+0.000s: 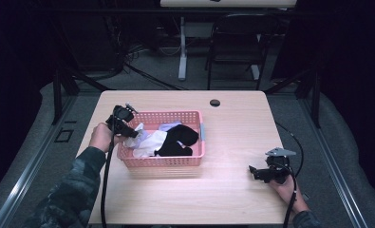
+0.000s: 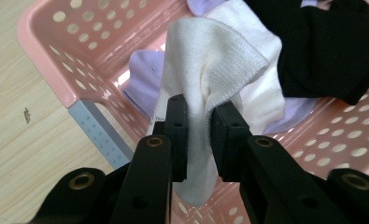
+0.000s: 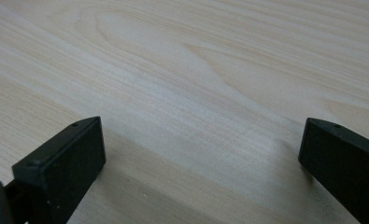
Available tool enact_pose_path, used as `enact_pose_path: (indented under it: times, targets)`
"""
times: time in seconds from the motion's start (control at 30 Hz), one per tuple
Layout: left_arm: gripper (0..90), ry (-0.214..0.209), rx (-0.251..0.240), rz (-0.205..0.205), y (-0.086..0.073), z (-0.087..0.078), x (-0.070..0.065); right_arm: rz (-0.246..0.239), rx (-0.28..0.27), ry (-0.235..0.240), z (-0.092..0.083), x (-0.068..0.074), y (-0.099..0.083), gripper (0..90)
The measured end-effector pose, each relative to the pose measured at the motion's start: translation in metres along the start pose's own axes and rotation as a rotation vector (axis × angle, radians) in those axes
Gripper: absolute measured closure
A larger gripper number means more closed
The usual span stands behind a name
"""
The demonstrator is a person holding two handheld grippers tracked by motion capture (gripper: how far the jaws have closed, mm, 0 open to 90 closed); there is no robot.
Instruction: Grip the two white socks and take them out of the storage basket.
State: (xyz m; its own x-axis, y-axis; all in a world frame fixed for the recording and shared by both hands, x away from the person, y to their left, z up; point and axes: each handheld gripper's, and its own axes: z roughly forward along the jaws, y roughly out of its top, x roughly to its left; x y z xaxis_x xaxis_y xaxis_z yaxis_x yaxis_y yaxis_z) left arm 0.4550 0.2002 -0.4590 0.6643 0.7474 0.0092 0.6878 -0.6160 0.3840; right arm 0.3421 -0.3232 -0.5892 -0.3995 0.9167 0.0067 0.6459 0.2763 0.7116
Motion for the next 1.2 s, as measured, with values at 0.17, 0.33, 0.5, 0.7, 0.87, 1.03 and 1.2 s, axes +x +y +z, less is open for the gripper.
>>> enact_pose_path:
  times: [0.17,0.33,0.5,0.7,0.87,1.03,1.2]
  targets:
    - [77.9,-0.003,-0.034,0.017,0.008,-0.014,-0.003,0.000,0.000,0.001,0.000,0.000,0.000,0.0]
    - [77.9,0.007,-0.054,0.031,0.012,-0.026,-0.006,0.000,0.000,0.000,0.000,0.000,0.000,0.0]
    - [77.9,0.025,-0.077,0.027,0.014,-0.042,-0.002,0.000,0.000,0.000,0.000,0.000,0.000,0.0]
    - [78.0,0.046,-0.099,0.014,0.011,-0.059,0.004,0.000,0.000,0.000,0.000,0.000,0.000,0.0]
    - [78.1,0.058,-0.118,-0.007,0.005,-0.069,0.011,0.000,0.000,0.000,0.000,0.000,0.000,0.0]
    - [78.2,0.082,-0.141,-0.043,-0.005,-0.081,0.024,0.000,0.000,0.000,0.000,0.000,0.000,0.0]
    - [78.3,0.098,-0.138,-0.080,-0.017,-0.085,0.039,0.001,0.000,0.000,0.000,0.000,0.000,0.0]
